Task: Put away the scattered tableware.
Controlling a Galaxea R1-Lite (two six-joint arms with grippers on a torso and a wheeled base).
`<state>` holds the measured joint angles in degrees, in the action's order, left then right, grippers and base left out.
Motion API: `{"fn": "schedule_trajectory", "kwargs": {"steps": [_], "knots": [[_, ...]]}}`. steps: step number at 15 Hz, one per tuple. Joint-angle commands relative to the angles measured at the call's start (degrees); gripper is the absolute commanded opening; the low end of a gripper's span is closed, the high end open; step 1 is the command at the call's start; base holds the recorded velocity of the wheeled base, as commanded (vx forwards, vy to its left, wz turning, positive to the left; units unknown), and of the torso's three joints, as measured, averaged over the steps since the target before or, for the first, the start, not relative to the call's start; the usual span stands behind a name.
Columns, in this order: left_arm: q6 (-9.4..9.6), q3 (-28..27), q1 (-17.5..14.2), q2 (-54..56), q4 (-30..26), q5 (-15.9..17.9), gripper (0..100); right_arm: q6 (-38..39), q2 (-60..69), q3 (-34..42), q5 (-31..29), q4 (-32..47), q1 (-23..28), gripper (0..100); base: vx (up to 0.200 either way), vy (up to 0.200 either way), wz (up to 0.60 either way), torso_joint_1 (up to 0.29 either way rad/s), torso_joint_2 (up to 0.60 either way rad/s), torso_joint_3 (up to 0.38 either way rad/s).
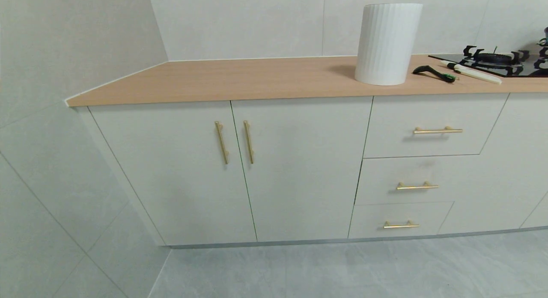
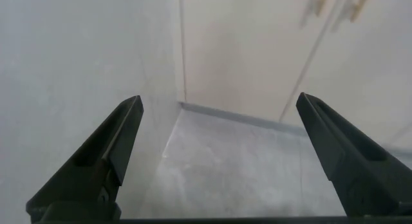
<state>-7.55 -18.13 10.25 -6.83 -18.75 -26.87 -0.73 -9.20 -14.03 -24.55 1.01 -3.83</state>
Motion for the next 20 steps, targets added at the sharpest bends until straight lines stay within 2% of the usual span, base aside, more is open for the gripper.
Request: {"fn": "schedule_trajectory", "kwargs": {"steps": [1, 3, 4, 5, 8, 9, 10, 11, 12, 14, 15, 16, 20], "knots": [[-0.19, 1.4, -3.8, 1.4, 0.3, -0.2, 100, -0.1, 9.2, 5.5, -0.1, 1.0, 3.7, 100, 0.000, 0.000, 0.00, 0.000, 0.00, 0.000], [-0.10, 3.0, -7.8, 2.3, 2.0, 0.0, 100, 1.3, 9.2, 8.4, -1.7, 0.2, 3.7, 100, 0.000, 0.000, 0.00, 0.000, 0.00, 0.000], [0.69, 3.6, -8.9, 4.3, 2.1, 0.2, 100, 1.3, 9.2, 9.0, -1.7, 0.2, 3.7, 100, 0.000, 0.000, 0.00, 0.000, 0.00, 0.000], [3.77, 5.1, -10.3, 6.8, 2.4, 0.8, 100, 1.5, 9.2, 10.4, -1.8, -0.3, 3.7, 100, 0.000, 0.000, 0.00, 0.000, 0.00, 0.000], [4.21, 7.1, -10.3, 6.8, 5.4, 0.9, 100, 1.4, 9.2, 14.0, -1.7, -3.6, 3.7, 100, 0.000, 0.000, 0.00, 0.000, 0.00, 0.000], [9.13, 13.4, -10.3, 6.8, 10.5, 3.6, 100, 1.3, 9.2, 14.0, -0.5, -4.0, 3.7, 100, 0.000, 0.000, 0.00, 0.000, 0.00, 0.000], [10.09, 15.1, -10.3, 6.8, 15.5, 8.1, 100, 1.3, 9.2, 14.0, 2.4, -4.0, 3.7, 100, 0.000, 0.000, 0.00, 0.000, 0.00, 0.000], [10.09, 17.2, -10.3, 6.8, 19.3, 13.7, 100, 1.2, 9.2, 14.0, 4.8, -4.0, 3.7, 100, 0.000, 0.000, 0.00, 0.000, 0.00, 0.000], [10.18, 18.0, -10.3, 6.8, 21.6, 17.8, 100, 0.9, 9.1, 14.0, 7.1, -4.0, 3.7, 100, 0.000, 0.000, 0.00, 0.000, 0.00, 0.000], [10.18, 18.0, -10.3, 6.8, 20.2, 22.6, 100, 0.8, 9.1, 14.0, 15.0, -4.1, 3.7, 100, 0.000, 0.000, 0.00, 0.000, 0.00, 0.000], [10.18, 18.0, -10.3, 6.8, 20.2, 22.6, 100, 0.8, 9.1, 14.0, 15.0, -4.1, 3.7, 100, 0.000, 0.000, 0.00, 0.000, 0.00, 0.000], [10.45, 18.0, -10.3, 6.8, 18.8, 24.2, 100, -0.2, 8.9, 14.0, 17.1, -4.3, 3.7, 100, 0.000, 0.000, 0.00, 0.000, 0.00, 0.000], [10.01, 18.0, -10.3, 6.8, 18.8, 24.3, 100, -1.6, 4.5, 14.0, 20.2, -4.4, 0.8, 100, 0.000, 0.000, 0.00, 0.000, 0.00, 0.000]]}}
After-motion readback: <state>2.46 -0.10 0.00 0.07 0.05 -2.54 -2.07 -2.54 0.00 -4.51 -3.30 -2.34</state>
